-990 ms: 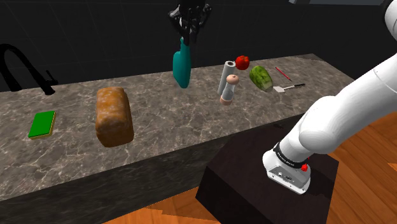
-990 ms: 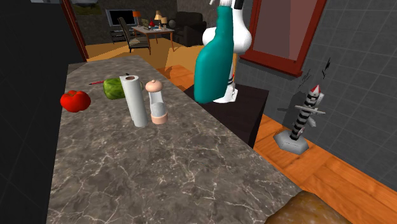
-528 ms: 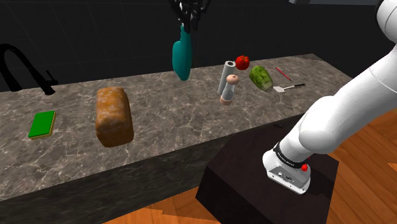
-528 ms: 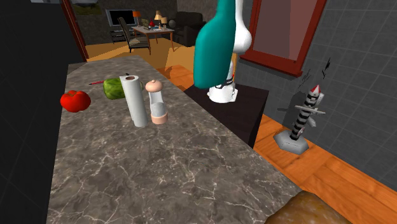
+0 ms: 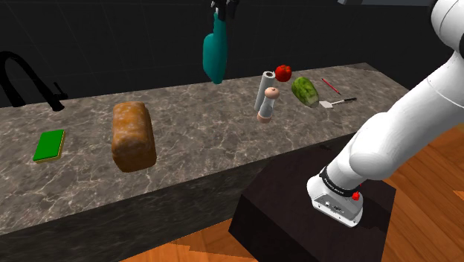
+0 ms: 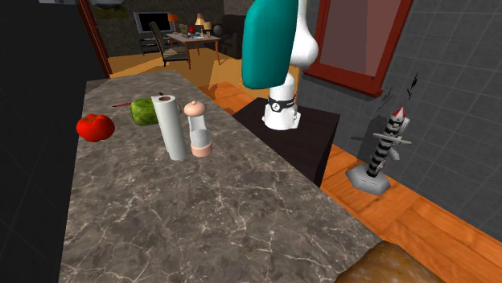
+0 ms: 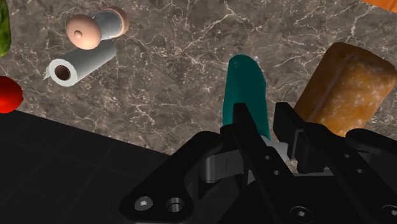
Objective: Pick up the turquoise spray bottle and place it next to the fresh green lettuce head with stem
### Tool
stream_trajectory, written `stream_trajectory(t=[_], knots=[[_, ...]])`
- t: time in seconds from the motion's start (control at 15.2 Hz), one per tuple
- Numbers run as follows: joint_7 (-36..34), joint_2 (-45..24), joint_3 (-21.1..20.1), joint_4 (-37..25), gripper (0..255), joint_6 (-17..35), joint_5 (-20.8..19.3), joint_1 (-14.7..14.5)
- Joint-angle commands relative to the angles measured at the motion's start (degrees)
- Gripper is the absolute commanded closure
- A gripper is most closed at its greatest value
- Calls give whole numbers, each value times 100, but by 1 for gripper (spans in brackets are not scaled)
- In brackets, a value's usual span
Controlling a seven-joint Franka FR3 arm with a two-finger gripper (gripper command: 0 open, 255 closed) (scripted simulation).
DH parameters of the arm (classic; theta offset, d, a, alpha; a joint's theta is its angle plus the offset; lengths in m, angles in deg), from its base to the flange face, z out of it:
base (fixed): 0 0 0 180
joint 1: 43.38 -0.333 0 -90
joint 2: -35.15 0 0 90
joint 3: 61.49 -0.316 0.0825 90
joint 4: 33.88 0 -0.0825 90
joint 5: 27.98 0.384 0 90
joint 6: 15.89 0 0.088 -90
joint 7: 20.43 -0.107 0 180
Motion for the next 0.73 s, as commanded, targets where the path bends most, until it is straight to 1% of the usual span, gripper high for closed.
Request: stream_trajectory(t=[0.0, 0.33, 0.66], knots=[[249, 195, 155, 177, 255, 20, 64, 100], [1057, 824, 706, 857, 255, 165, 194, 368], [1824, 1254, 1251, 1321, 255, 259, 175, 582]])
